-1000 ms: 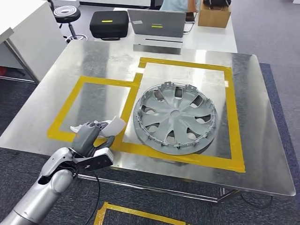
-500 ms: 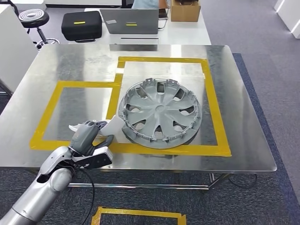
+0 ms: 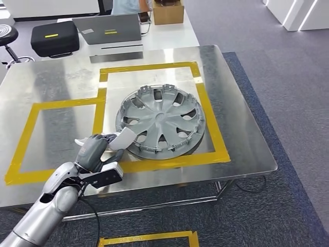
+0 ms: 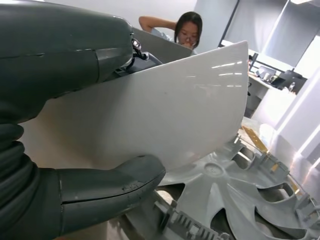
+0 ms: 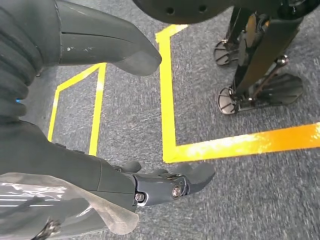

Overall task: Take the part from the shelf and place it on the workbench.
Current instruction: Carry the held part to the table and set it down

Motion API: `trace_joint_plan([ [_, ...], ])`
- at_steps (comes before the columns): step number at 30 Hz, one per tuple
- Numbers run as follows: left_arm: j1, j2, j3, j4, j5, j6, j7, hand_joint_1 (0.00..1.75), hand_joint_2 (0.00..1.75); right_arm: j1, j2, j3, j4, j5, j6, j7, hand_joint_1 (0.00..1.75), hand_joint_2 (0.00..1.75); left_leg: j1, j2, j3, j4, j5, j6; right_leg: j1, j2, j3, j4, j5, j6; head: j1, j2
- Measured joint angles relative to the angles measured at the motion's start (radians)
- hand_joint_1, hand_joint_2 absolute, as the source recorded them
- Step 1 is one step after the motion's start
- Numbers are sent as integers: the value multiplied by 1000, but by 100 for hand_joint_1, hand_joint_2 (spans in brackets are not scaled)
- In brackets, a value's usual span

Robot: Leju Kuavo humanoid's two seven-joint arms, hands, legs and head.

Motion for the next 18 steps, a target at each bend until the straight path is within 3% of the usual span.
trace_joint_plan([
  [1,-1,0,0,0,0,0,0,175,175,0,0,0,0,0,0,0,0,175,0,-4,14,-35,8,1,2,2,-2,2,-1,4,1,0],
  [3,-1,-1,0,0,0,0,0,175,175,1,0,0,0,0,0,0,0,175,-1,-6,17,-52,9,4,2,4,-6,2,0,2,2,0],
  [5,0,0,0,0,0,0,0,175,175,3,0,0,0,0,0,0,0,175,-3,-6,16,-54,11,6,1,3,-5,-2,3,-2,2,0],
  [14,-2,1,-1,0,0,0,0,175,175,3,-1,0,0,0,0,0,0,175,-10,-6,13,-53,12,20,-6,3,-4,-13,11,23,2,0],
  [18,-2,1,-1,0,0,0,0,175,175,3,-1,0,0,0,0,0,0,175,-11,-6,13,-53,13,21,-6,2,-5,-13,11,24,2,0],
])
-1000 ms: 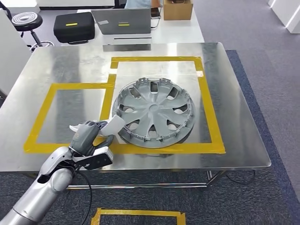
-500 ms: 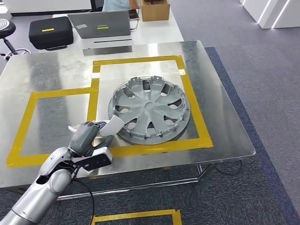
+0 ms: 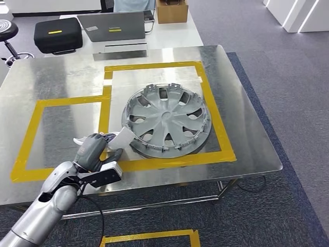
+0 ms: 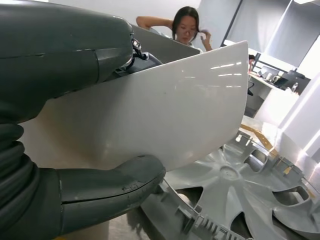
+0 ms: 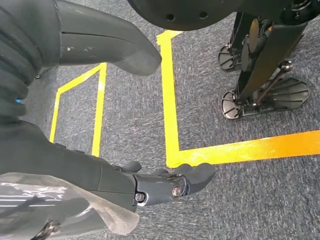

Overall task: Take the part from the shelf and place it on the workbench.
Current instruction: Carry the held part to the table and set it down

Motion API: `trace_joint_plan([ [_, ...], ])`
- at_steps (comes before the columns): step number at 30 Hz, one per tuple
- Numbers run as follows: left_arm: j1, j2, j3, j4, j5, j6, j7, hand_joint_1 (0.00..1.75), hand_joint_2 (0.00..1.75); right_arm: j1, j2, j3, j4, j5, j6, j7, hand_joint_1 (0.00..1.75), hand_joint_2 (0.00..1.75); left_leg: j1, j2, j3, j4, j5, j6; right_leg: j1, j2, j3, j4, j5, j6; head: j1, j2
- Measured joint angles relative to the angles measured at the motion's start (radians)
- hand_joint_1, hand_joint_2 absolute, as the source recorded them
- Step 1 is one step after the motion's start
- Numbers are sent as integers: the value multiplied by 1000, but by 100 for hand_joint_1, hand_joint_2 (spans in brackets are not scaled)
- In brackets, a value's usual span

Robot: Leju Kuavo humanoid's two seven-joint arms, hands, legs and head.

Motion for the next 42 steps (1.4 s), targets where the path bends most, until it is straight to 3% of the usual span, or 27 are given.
trace_joint_plan([
  [42,0,0,0,0,0,0,0,175,175,0,0,0,0,0,0,0,0,175,3,0,0,0,0,0,3,0,-1,2,-1,-1,0,0],
])
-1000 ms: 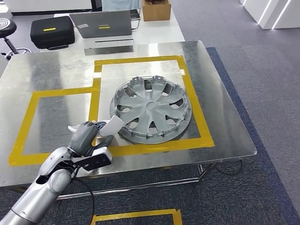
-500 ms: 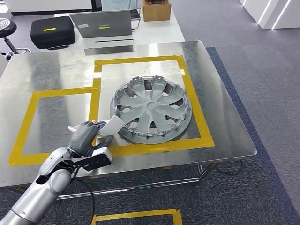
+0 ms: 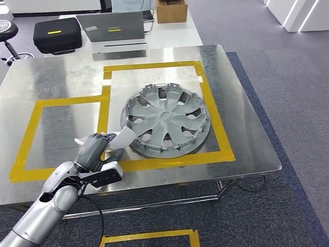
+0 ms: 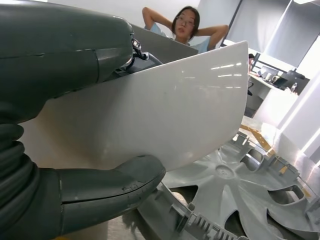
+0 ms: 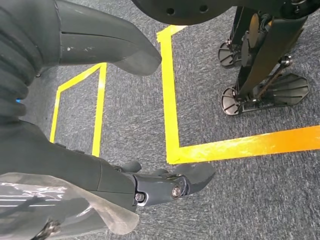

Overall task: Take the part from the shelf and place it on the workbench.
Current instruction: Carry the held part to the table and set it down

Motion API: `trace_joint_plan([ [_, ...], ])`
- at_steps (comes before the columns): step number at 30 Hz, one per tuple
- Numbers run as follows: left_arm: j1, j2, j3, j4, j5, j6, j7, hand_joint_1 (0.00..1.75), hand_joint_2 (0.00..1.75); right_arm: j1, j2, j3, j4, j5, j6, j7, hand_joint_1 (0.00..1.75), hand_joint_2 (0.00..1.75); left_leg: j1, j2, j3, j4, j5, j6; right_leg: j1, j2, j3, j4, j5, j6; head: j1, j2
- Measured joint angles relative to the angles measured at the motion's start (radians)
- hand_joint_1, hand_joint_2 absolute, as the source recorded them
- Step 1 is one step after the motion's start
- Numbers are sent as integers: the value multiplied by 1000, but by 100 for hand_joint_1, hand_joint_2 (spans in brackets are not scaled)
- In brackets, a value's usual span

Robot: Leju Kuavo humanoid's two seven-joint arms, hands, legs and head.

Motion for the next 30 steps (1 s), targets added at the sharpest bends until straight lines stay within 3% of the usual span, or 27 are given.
trace_joint_plan([
  [3,12,-4,4,-6,0,17,-16,175,175,0,-1,1,-1,1,13,-18,0,175,0,0,-1,-1,0,0,0,0,1,1,0,0,1,0],
  [4,51,-10,19,-38,10,56,-50,175,175,2,-7,8,-12,-4,46,-45,0,175,-1,1,-1,-1,-2,-1,-1,2,2,2,0,0,2,0],
  [6,229,-26,96,-198,79,237,-184,175,175,19,-24,44,-78,-42,187,-89,0,175,-3,12,4,-2,-8,-2,-3,14,2,4,-4,0,1,0],
  [8,422,-45,235,-378,167,476,-307,175,175,45,-38,88,-176,-102,319,-74,0,175,-4,21,10,-2,-13,-1,-5,22,1,4,-9,1,1,0],
  [10,517,-63,390,-468,194,604,-337,175,175,59,-46,114,-246,-141,353,-51,0,175,-4,13,11,-2,-14,0,-5,12,2,3,-13,3,2,0],
  [12,568,-73,488,-524,176,611,-327,175,175,63,-53,137,-290,-159,344,-49,0,175,-4,3,12,-2,-14,1,-4,1,1,3,-18,3,1,0],
  [14,600,-82,522,-560,153,591,-317,175,175,66,-57,161,-320,-168,333,-50,0,175,-4,-3,14,-3,-16,1,-3,-5,1,2,-22,3,2,0],
  [22,641,-96,570,-617,139,584,-289,175,175,82,-58,215,-368,-197,296,-45,0,175,-3,-5,14,-2,-13,1,-3,-7,13,4,-19,3,1,0],
  [30,653,-105,585,-643,141,584,-282,175,175,122,-68,331,-405,-366,197,10,0,175,-3,-5,14,-2,-14,1,-3,-7,13,3,-20,4,1,0],
])
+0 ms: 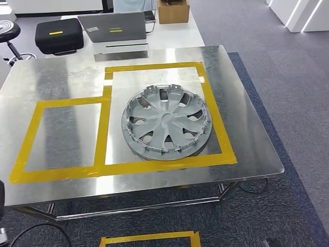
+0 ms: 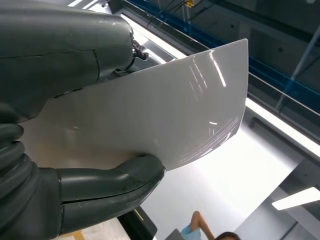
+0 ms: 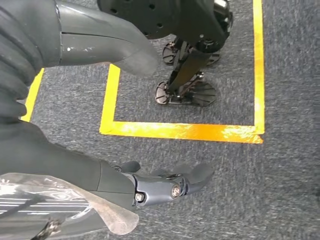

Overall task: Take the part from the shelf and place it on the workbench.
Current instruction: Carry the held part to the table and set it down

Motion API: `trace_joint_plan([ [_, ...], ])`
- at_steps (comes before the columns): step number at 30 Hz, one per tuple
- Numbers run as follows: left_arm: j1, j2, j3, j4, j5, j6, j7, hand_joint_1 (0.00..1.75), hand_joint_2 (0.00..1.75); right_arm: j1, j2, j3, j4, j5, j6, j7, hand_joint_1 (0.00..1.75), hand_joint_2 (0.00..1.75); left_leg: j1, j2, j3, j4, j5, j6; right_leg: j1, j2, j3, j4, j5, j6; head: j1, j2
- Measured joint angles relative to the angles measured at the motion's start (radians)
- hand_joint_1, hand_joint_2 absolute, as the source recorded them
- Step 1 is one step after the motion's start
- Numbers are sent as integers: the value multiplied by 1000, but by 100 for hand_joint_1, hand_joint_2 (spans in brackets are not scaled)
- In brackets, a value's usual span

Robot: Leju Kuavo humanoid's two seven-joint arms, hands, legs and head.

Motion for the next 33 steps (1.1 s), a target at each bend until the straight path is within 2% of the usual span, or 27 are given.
trace_joint_plan([
  [3,1,-5,12,-2,0,-1,16,175,175,15,-11,49,-5,-46,-25,16,0,175,0,0,0,0,0,0,0,0,0,0,0,0,0,0],
  [7,-10,8,36,15,13,-53,124,175,175,28,-37,118,-7,-111,-60,42,0,175,0,0,0,0,0,0,0,0,0,0,0,0,0,0],
  [10,-44,41,63,83,30,-139,201,175,175,26,-69,185,-3,-170,-90,55,0,175,0,0,0,0,0,0,0,0,0,0,0,0,0,0],
  [14,-121,97,91,217,29,-217,230,175,175,9,-126,285,22,-246,-133,62,0,175,1,0,0,0,2,-1,1,0,0,0,2,-1,0,0],
  [19,-228,166,94,367,7,-263,261,175,175,-17,-193,406,65,-339,-179,65,0,175,1,0,0,0,3,-1,1,0,0,0,3,-1,0,0],
  [33,-254,184,92,404,2,-268,267,175,175,-22,-210,440,76,-366,-191,65,0,175,1,0,0,0,3,-1,1,0,0,0,3,-1,0,0],
])
